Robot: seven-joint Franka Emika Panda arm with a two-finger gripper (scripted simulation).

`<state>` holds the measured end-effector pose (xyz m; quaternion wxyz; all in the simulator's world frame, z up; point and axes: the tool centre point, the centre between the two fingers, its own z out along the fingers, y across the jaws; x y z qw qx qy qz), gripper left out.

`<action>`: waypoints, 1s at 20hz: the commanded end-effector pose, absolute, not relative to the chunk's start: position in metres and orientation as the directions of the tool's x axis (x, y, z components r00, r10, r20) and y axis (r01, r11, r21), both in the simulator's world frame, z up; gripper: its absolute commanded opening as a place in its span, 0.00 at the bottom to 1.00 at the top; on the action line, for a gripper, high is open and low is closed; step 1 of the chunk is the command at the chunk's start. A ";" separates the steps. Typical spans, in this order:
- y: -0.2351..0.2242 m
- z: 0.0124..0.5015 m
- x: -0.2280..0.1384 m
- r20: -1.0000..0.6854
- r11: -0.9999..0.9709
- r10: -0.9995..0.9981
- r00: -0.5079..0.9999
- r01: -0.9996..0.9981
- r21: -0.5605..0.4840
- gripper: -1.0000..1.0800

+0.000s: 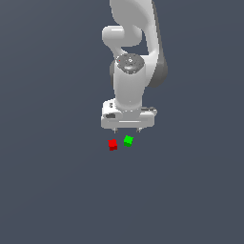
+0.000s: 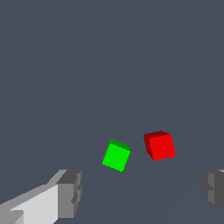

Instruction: Stack the red cube on top of the green cube.

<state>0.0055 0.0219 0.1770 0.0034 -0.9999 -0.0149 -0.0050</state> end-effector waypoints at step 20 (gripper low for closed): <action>0.007 0.155 0.011 0.008 -0.970 -0.243 0.970 -0.243 -0.006 0.96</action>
